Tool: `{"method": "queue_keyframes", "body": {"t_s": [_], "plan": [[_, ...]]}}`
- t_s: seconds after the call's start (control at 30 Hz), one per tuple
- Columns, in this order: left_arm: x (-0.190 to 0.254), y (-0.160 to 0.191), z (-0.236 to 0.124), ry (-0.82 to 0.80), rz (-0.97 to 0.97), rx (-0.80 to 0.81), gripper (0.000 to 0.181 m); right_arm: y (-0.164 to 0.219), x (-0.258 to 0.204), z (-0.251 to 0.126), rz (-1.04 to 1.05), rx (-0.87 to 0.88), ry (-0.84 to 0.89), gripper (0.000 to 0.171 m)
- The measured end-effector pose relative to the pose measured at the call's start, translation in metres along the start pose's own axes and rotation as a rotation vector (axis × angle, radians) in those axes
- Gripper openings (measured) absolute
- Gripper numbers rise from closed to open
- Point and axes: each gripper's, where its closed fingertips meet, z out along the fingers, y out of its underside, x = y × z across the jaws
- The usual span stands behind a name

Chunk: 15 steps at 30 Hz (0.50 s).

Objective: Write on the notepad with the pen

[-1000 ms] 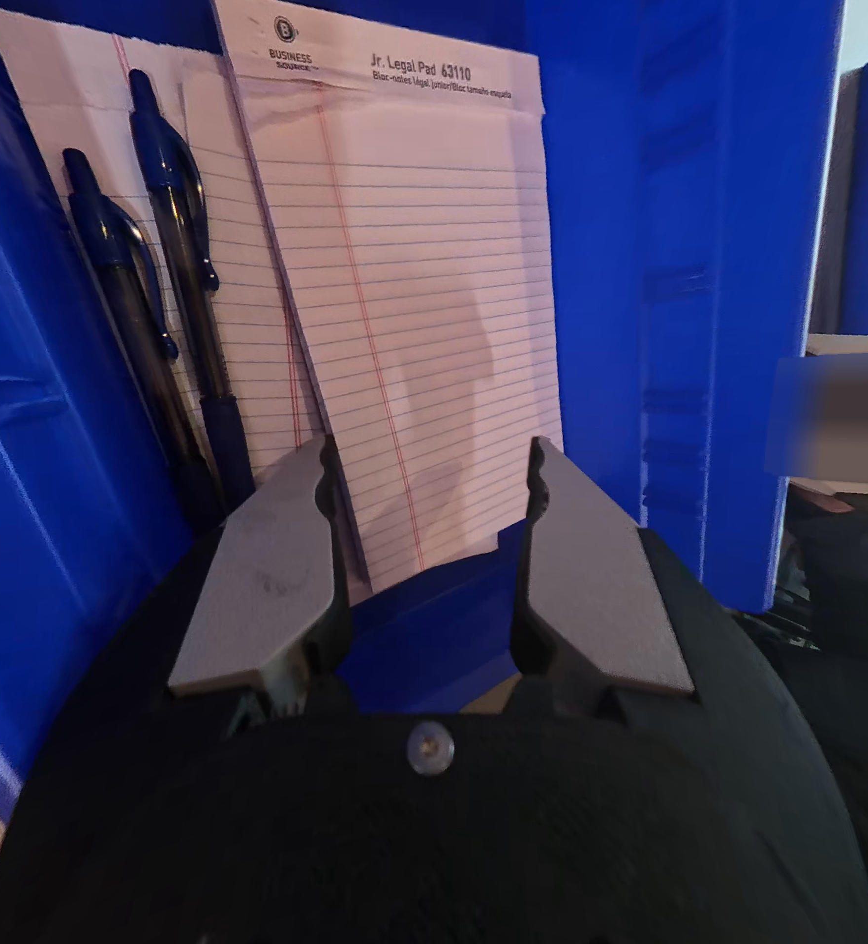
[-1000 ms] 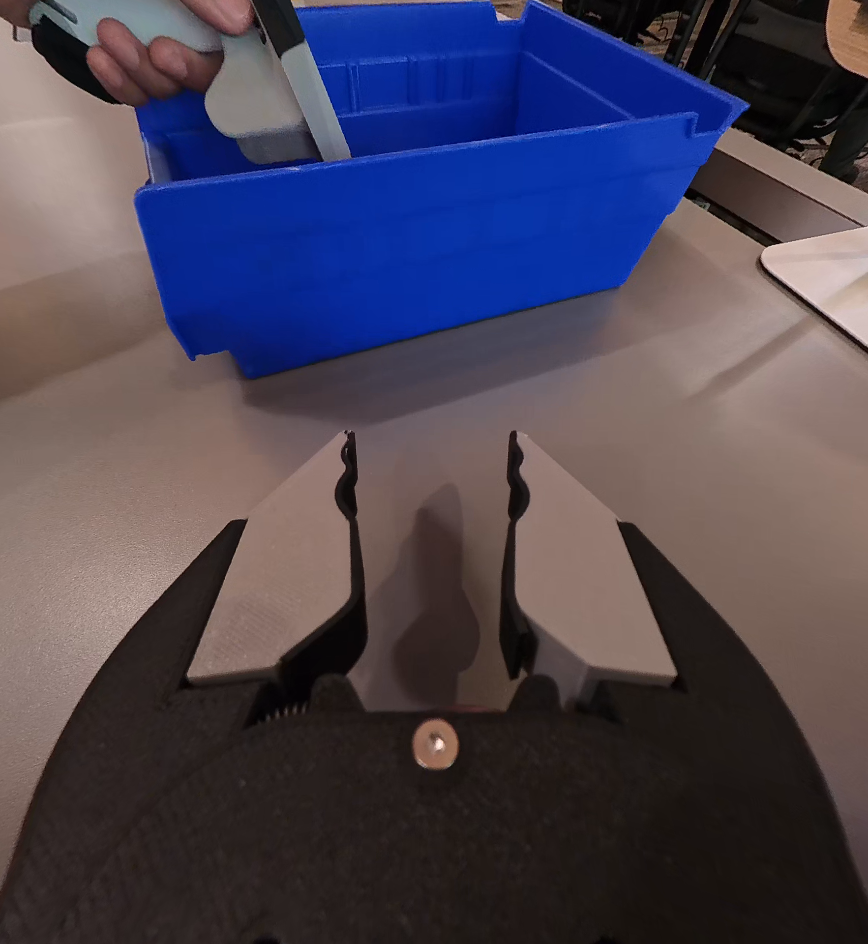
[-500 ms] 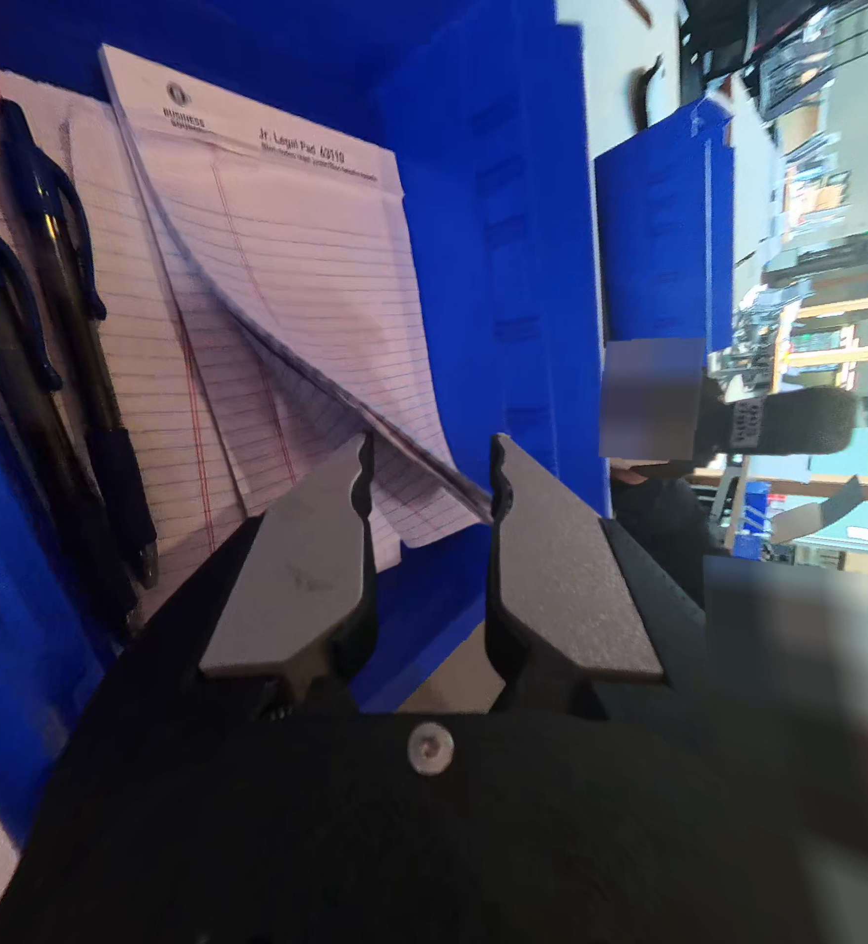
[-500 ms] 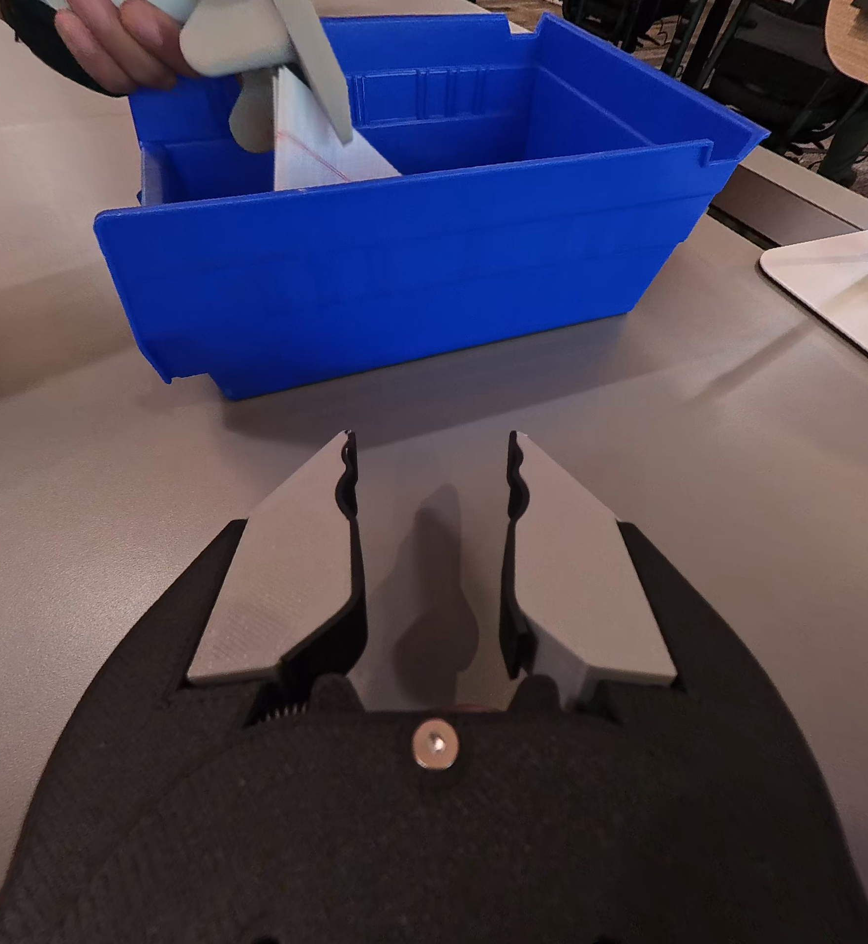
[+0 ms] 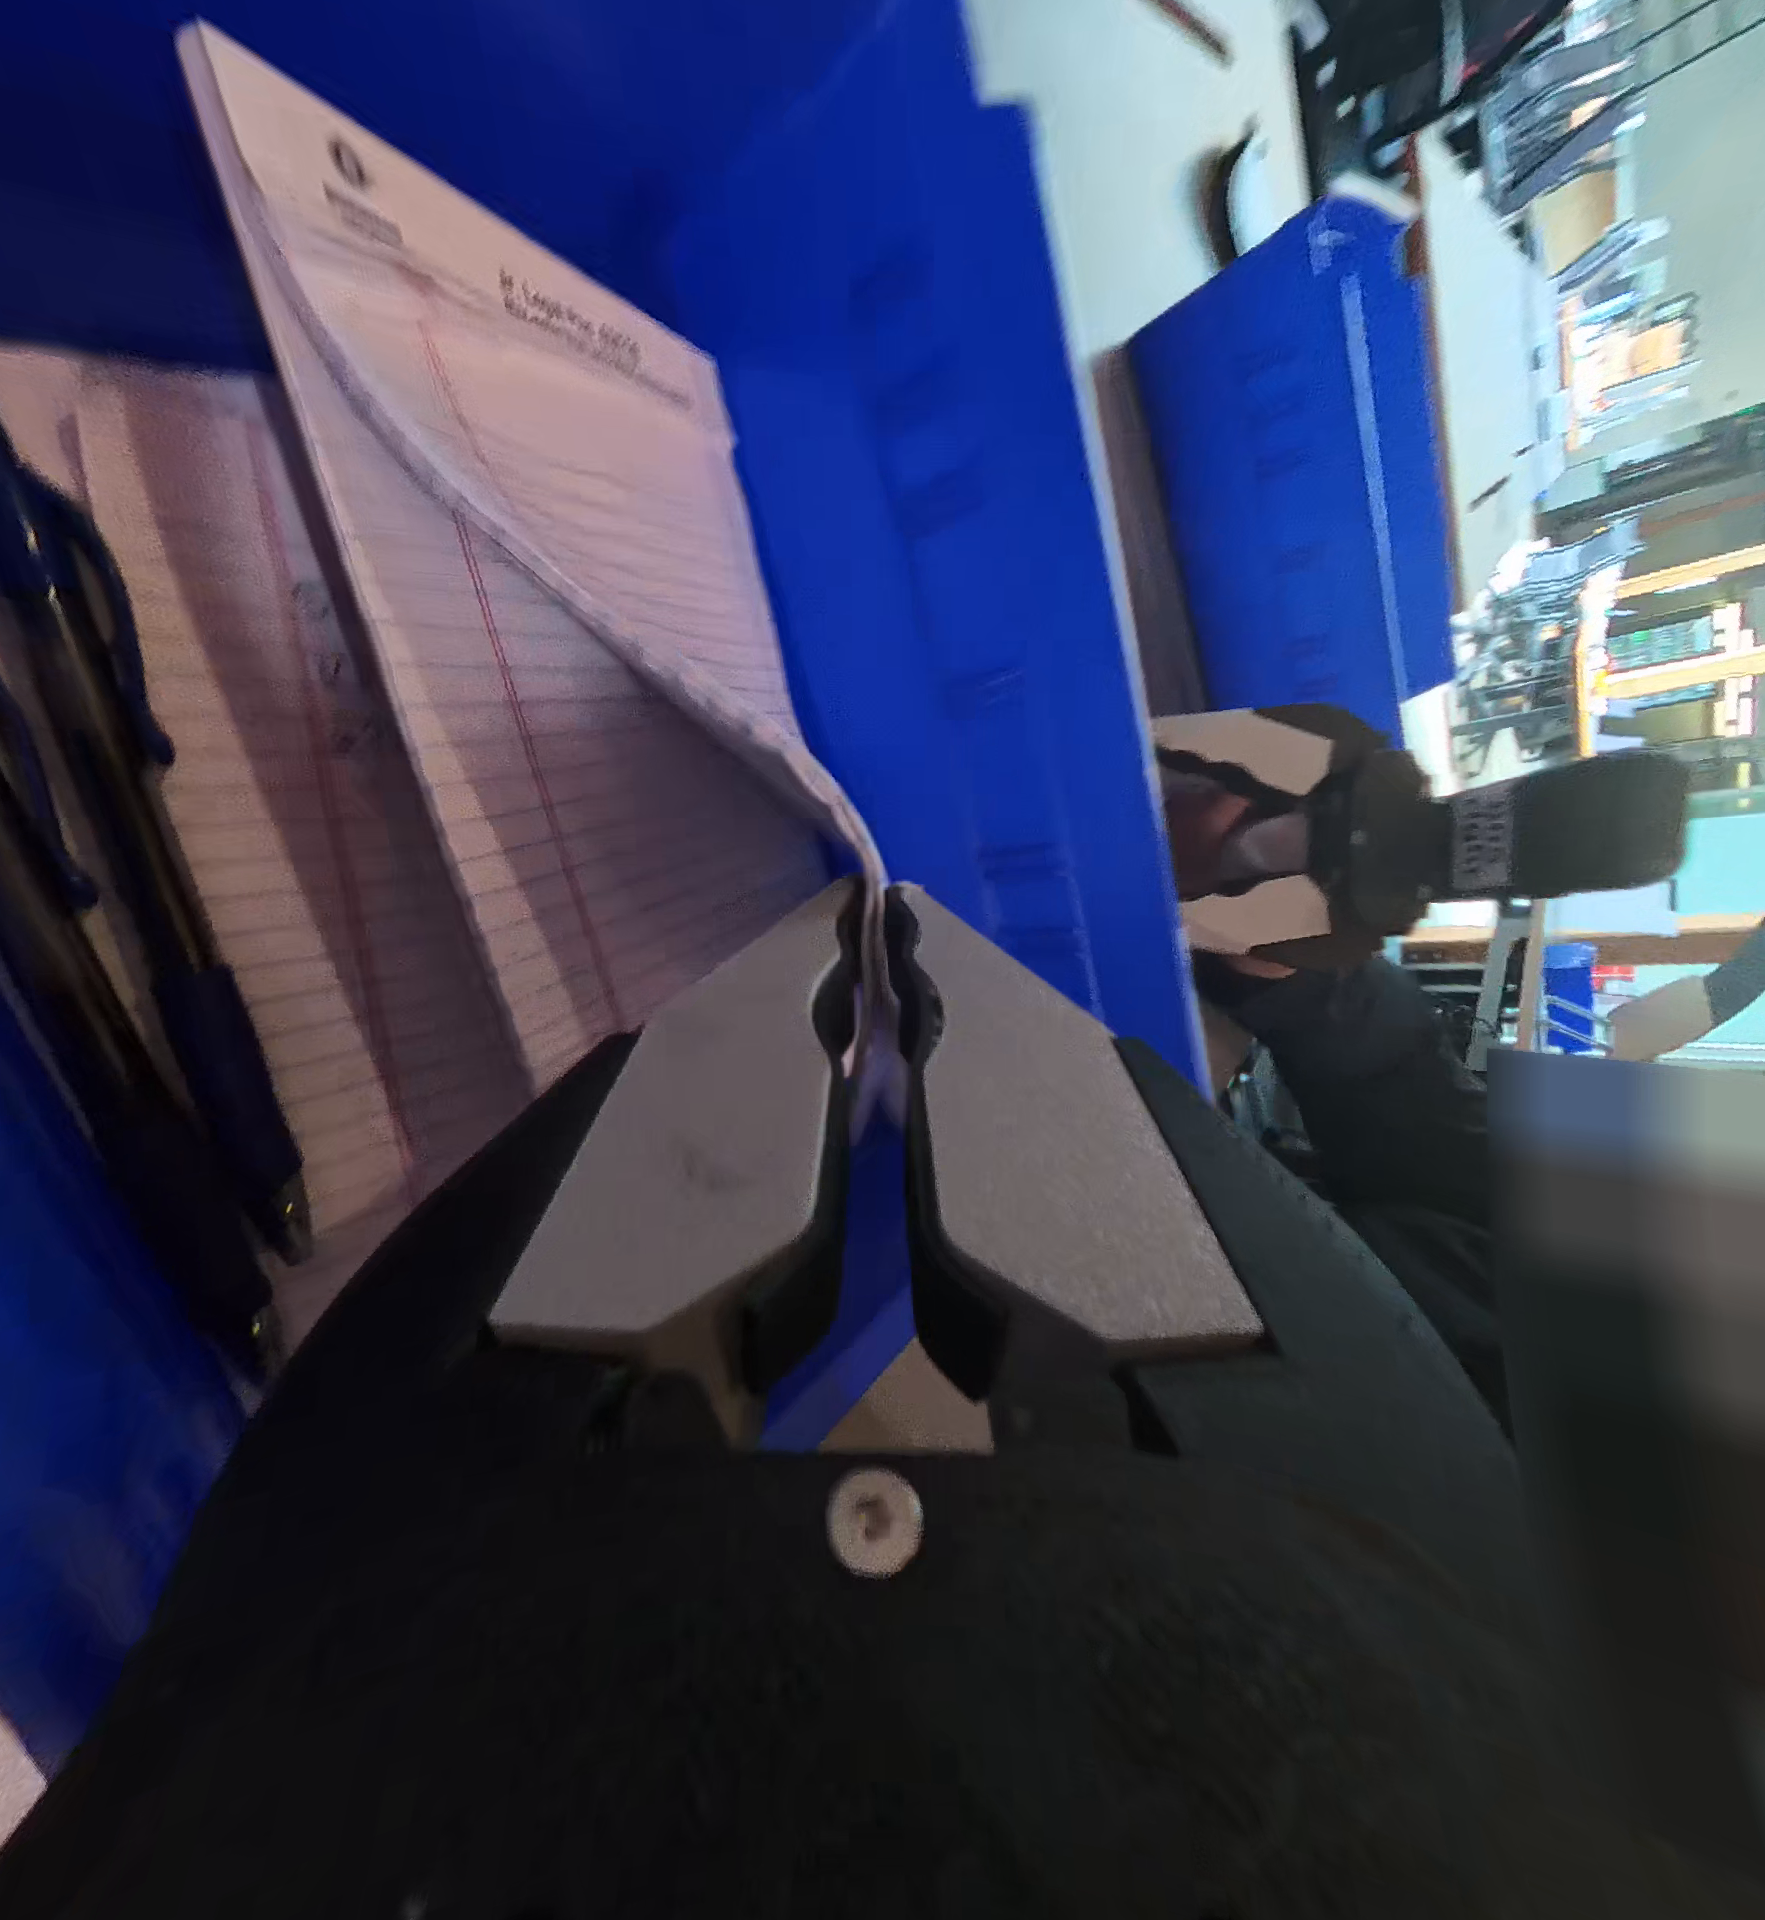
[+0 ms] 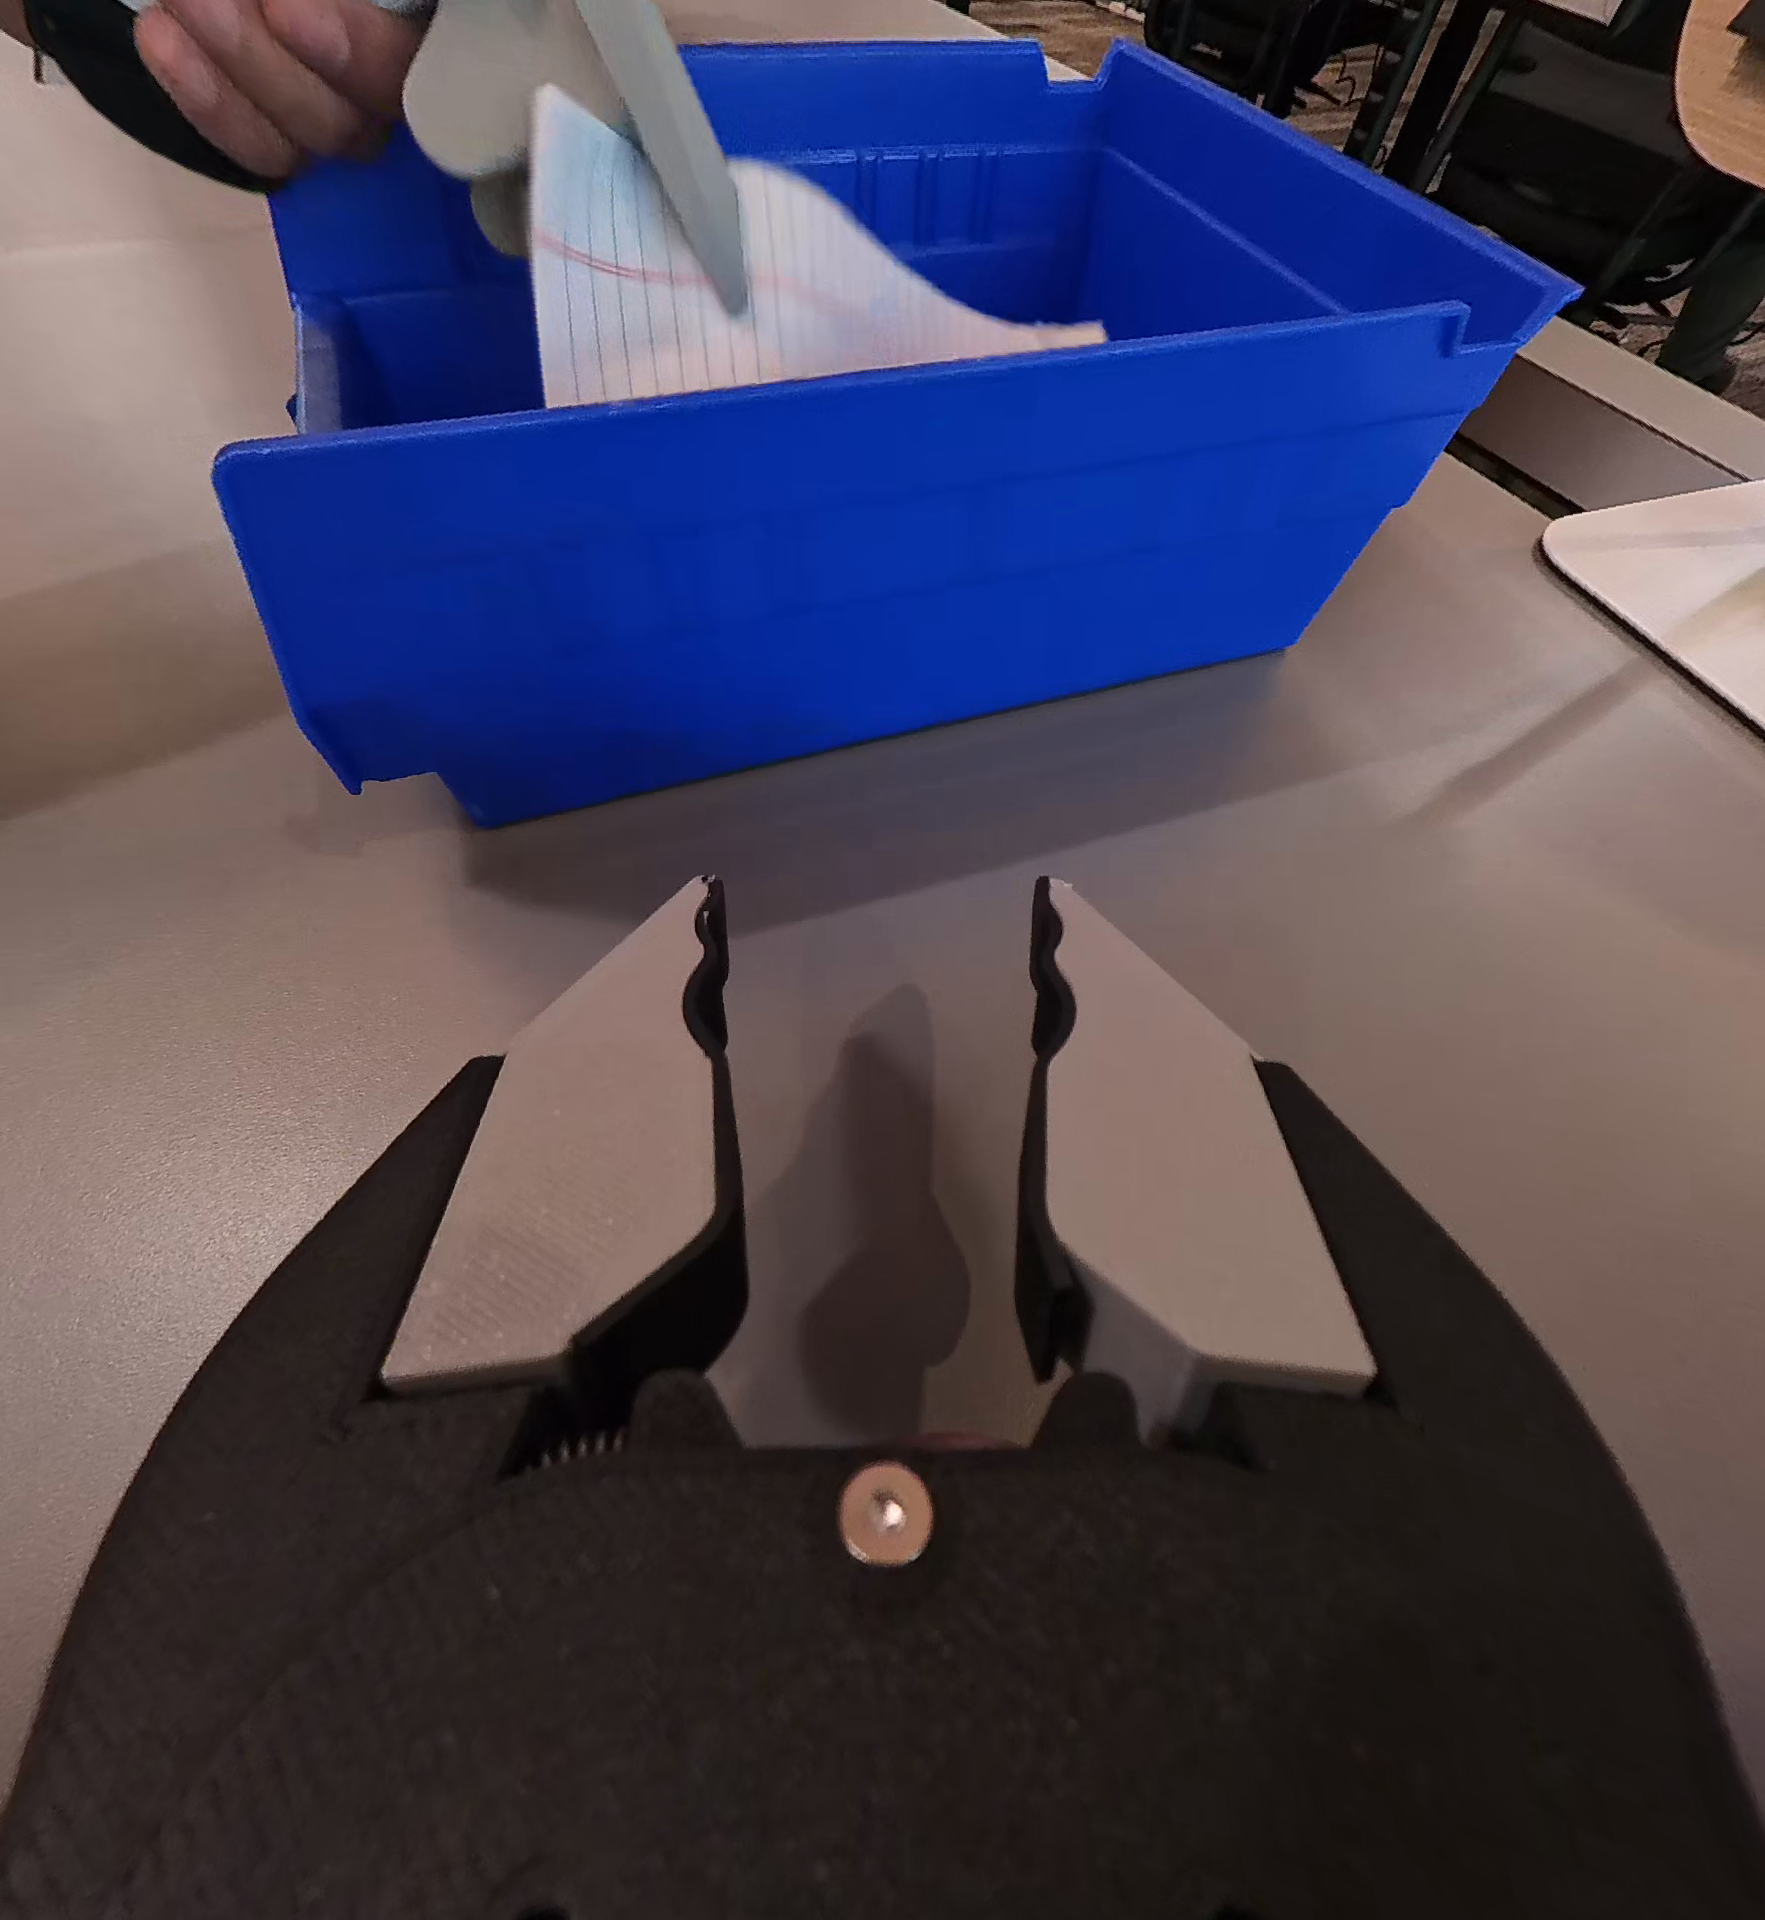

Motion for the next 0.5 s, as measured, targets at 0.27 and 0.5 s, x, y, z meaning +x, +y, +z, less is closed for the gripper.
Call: {"method": "queue_keyframes", "body": {"t_s": [0.27, 0.5], "plan": [[0.066, -0.022, -0.028, 0.002, 0.329, 0.137, 0.0, -0.002, 0.003, -0.002, 0.036, 0.02, -0.008, 0.056], [0.156, -0.034, -0.072, 0.079, 0.582, 0.336, 0.0, -0.025, -0.01, -0.012, 0.177, 0.157, -0.164, 0.062]]}}
